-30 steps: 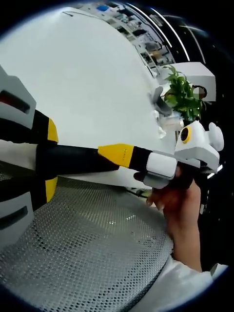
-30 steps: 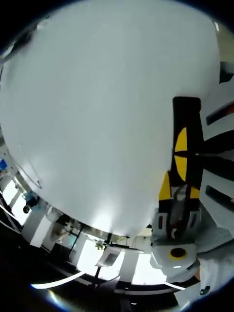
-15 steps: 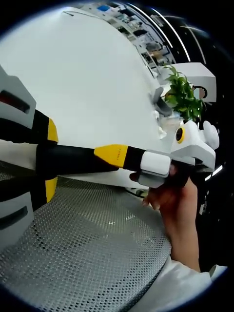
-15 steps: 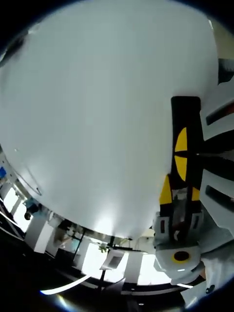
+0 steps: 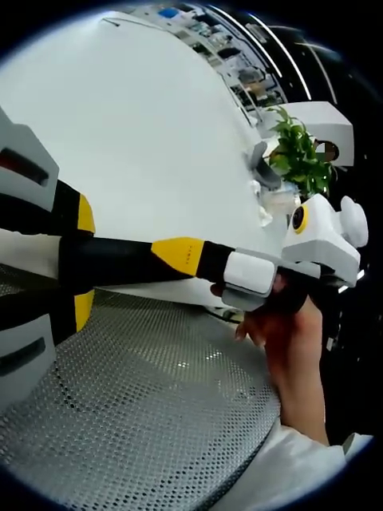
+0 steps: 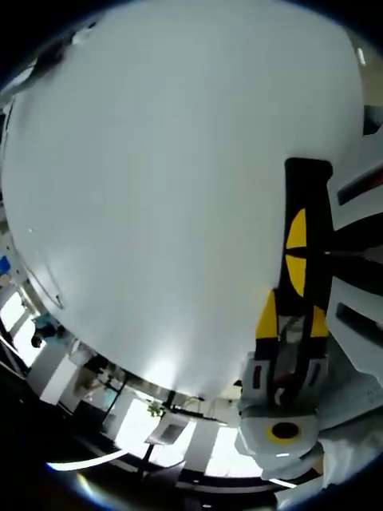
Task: Press the specified remote control buttons in sequence, fully releasing each button before pressing the next.
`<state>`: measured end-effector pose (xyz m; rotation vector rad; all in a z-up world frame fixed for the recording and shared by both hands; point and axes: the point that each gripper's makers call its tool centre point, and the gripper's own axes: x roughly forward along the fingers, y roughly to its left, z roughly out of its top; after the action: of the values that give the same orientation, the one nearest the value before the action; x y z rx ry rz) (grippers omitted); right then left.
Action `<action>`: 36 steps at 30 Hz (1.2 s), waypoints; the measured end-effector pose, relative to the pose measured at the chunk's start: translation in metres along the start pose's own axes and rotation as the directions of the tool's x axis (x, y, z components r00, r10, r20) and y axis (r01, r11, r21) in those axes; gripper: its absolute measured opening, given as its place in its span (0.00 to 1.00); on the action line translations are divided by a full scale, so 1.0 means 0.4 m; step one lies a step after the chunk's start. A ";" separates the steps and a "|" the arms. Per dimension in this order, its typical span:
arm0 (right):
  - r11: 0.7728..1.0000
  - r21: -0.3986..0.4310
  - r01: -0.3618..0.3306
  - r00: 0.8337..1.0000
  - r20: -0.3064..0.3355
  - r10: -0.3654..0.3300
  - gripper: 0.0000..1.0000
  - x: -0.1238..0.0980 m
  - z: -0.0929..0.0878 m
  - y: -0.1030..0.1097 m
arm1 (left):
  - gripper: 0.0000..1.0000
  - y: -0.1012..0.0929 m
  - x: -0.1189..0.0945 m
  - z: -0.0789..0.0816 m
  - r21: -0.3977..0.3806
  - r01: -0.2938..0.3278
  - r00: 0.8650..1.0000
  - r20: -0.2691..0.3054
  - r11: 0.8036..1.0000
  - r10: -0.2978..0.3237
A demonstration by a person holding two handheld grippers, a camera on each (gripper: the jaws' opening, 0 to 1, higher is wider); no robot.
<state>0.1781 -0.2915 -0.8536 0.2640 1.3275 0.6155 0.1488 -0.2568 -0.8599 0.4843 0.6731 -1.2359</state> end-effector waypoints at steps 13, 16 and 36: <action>1.000 -0.013 0.018 1.000 0.009 -0.018 0.00 0.004 0.005 -0.004 | 0.24 0.001 0.001 0.000 -0.009 -0.001 1.000 -0.002 1.000 0.001; 1.000 -0.010 0.002 1.000 0.009 -0.002 0.00 0.002 0.005 -0.003 | 0.24 0.000 0.002 -0.002 0.018 -0.010 1.000 -0.005 1.000 0.010; 1.000 0.008 -0.006 0.999 -0.033 0.007 0.00 -0.003 -0.008 0.005 | 0.24 0.002 0.003 -0.003 0.033 -0.012 1.000 -0.007 0.999 0.012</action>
<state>0.1743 -0.2910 -0.8524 0.2656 1.3616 0.6226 0.1494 -0.2567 -0.8616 0.5201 0.6559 -1.2358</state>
